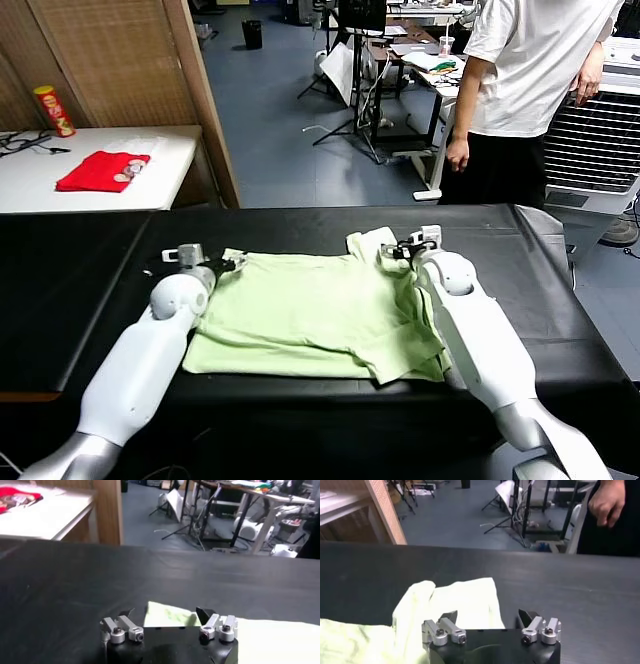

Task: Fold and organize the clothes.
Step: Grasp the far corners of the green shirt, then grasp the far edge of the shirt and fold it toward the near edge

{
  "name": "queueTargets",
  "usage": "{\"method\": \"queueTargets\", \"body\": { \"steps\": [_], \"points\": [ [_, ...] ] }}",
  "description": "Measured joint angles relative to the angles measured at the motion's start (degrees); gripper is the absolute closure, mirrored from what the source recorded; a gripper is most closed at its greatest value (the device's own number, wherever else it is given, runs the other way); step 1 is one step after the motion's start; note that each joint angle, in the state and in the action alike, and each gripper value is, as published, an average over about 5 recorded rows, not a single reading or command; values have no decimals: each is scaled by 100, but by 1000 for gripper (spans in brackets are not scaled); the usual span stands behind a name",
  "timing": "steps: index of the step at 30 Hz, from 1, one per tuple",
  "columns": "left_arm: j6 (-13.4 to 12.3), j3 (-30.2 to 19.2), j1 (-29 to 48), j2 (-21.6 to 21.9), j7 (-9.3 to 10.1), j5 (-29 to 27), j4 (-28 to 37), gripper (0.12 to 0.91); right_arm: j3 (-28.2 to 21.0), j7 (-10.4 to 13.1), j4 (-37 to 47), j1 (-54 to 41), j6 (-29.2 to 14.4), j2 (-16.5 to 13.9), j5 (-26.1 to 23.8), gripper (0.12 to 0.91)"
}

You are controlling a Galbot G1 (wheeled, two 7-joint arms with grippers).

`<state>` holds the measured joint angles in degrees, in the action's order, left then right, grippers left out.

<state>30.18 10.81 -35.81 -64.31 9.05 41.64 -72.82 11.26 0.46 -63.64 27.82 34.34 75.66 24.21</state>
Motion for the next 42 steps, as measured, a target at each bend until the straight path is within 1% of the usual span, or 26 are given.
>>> {"method": "queueTargets", "body": {
  "steps": [1, 2, 3, 5, 6, 8, 9, 10, 12, 13, 15, 18, 21, 24, 27, 30, 34, 37, 42],
  "points": [
    [-9, -2, 3, 0, -34, -18, 18, 348, 15, 0, 10, 6, -2, 14, -1, 456],
    [-17, -5, 5, -2, -64, -40, 33, 397, 31, 1, 18, 14, -4, 27, -1, 521],
    [-24, -8, 6, -4, -95, -65, 46, 462, 49, 2, 24, 24, -5, 39, 0, 571],
    [-33, -15, 6, -9, -146, -103, 64, 563, 91, 4, 29, 47, -7, 63, 19, 671],
    [-35, -19, 4, -11, -164, -114, 68, 630, 112, 4, 26, 60, -14, 74, 33, 721],
    [-44, -25, 2, -18, -192, -121, 69, 730, 150, -7, 7, 92, -63, 89, 58, 808],
    [-51, -26, 1, -23, -201, -126, 67, 793, 165, -27, -7, 110, -108, 89, 64, 840],
    [-66, -27, 0, -28, -206, -136, 67, 840, 178, -59, -26, 131, -173, 83, 65, 873],
    [-108, -22, -4, -40, -206, -180, 65, 892, 206, -158, -77, 182, -341, 56, 73, 895],
    [-135, -12, -12, -44, -196, -212, 57, 902, 223, -212, -115, 211, -435, 36, 92, 901],
    [-180, 24, -43, -39, -151, -260, 17, 898, 260, -290, -228, 281, -605, -13, 193, 903],
    [-201, 124, -148, 19, -64, -257, -152, 902, 301, -354, -536, 438, -741, -120, 439, 903],
    [-187, 257, -335, 124, -1, -161, -493, 902, 329, -419, -1028, 688, -764, -297, 563, 903],
    [-159, 402, -605, 253, 43, -54, -997, 902, 387, -443, -1587, 1001, -738, -537, 594, 903],
    [-139, 546, -944, 401, 96, 22, -1577, 902, 479, -422, -2115, 1341, -673, -800, 625, 903],
    [-131, 688, -1317, 567, 145, 90, -2127, 902, 589, -333, -2605, 1702, -593, -1064, 641, 903],
    [-133, 905, -1829, 820, 119, 106, -2743, 902, 719, -183, -3180, 2184, -419, -1384, 646, 903],
    [-146, 1080, -2255, 977, 72, 31, -3103, 902, 768, -143, -3498, 2487, -278, -1553, 642, 903],
    [-179, 1331, -2924, 1090, 22, -113, -3517, 902, 779, -150, -3878, 2878, -11, -1705, 631, 903]
  ]
}}
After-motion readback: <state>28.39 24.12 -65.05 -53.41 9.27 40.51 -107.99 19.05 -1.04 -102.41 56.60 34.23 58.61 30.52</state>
